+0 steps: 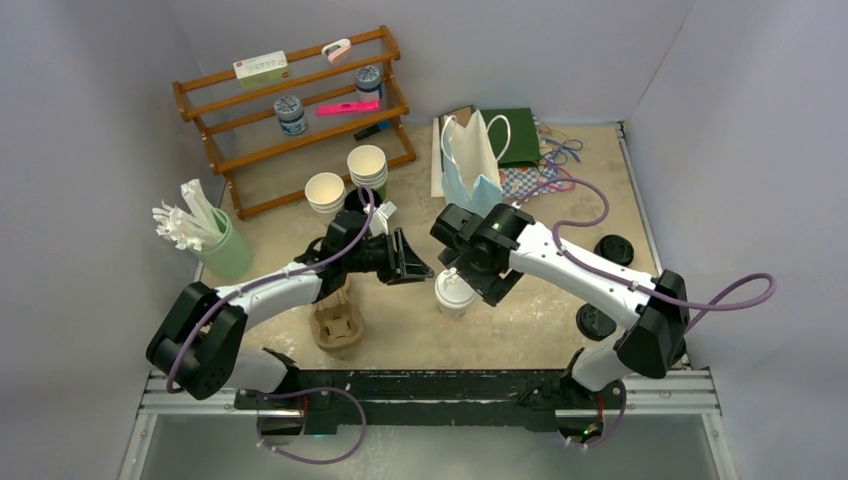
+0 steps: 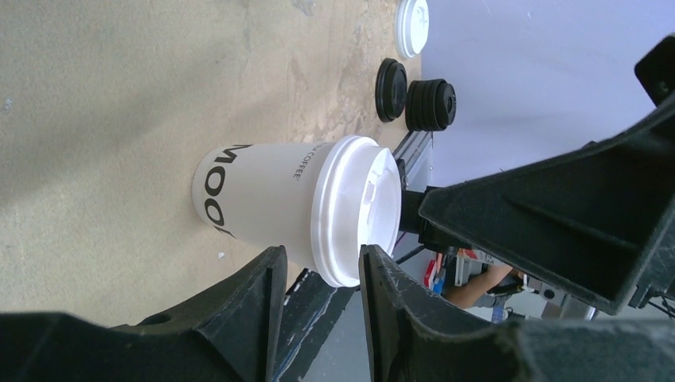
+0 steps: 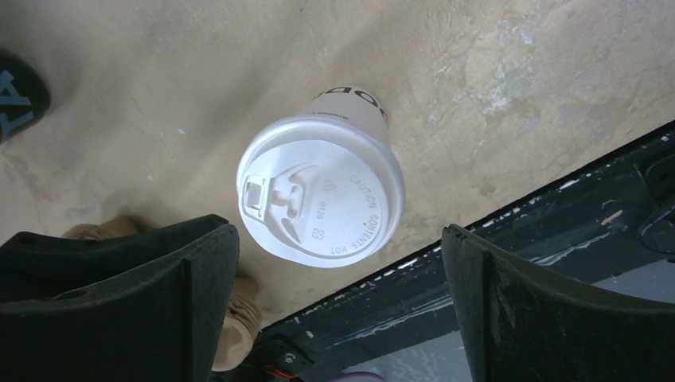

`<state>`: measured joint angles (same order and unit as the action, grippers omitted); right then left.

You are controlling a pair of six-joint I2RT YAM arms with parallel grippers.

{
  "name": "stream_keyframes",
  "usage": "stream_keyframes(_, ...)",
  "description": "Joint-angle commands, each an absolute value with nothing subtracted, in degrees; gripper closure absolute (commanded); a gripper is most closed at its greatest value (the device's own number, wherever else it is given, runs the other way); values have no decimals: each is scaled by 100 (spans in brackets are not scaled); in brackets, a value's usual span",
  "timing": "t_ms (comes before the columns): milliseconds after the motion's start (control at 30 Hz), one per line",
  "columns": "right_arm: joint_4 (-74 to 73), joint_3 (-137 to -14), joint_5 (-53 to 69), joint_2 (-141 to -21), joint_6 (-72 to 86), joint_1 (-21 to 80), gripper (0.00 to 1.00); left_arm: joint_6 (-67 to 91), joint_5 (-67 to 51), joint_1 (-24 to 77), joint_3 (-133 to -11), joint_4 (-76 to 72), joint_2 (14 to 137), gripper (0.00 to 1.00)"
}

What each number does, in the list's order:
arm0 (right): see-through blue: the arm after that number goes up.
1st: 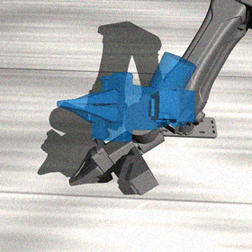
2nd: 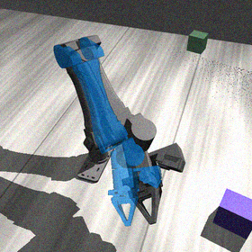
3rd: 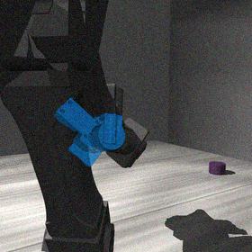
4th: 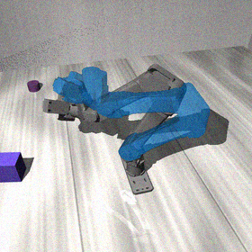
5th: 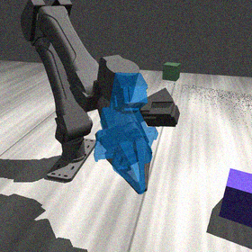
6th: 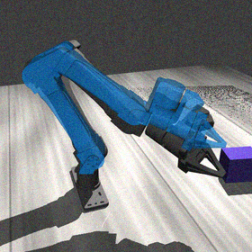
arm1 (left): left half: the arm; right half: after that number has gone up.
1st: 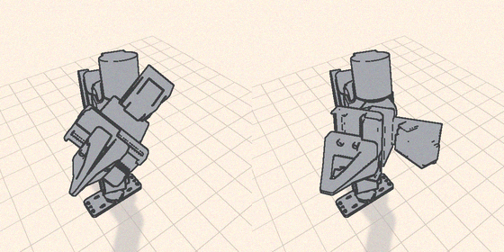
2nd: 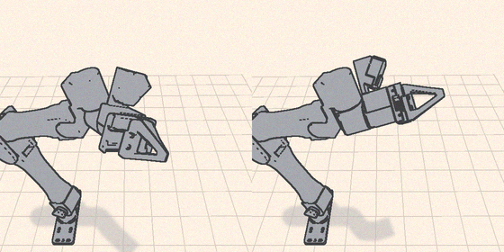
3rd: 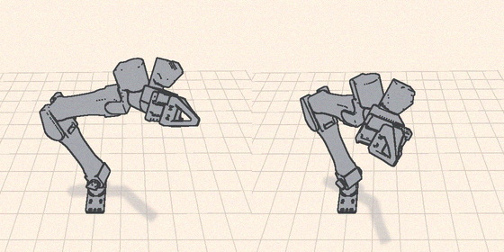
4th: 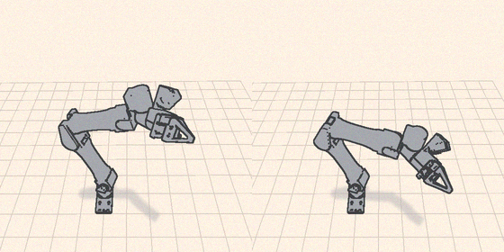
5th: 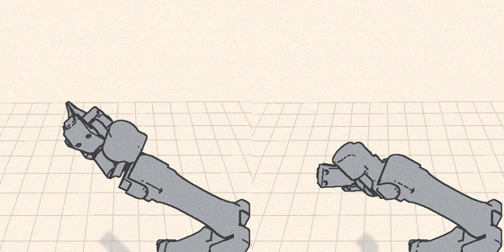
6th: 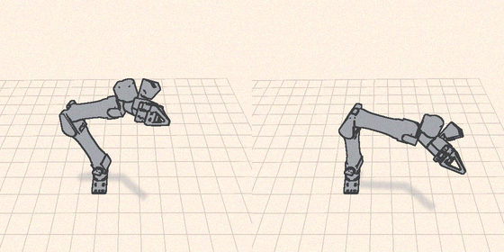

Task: Pack the takeout coffee
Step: Close the cup lid on the coffee cup.

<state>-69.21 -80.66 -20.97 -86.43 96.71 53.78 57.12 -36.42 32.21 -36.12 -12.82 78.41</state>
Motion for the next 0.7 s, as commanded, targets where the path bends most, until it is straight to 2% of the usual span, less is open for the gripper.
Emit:
stream_keyframes(0, -6835, -8273, -2038, -8850, 9890, 5262, 1, 5851, -3905, 3195, -3534, -1797, 7873, 59)
stream_keyframes(667, -6876, -8454, -1814, -9445, 9705, 5124, 1, 5854, -4086, 3191, -3419, -1873, 8048, 59)
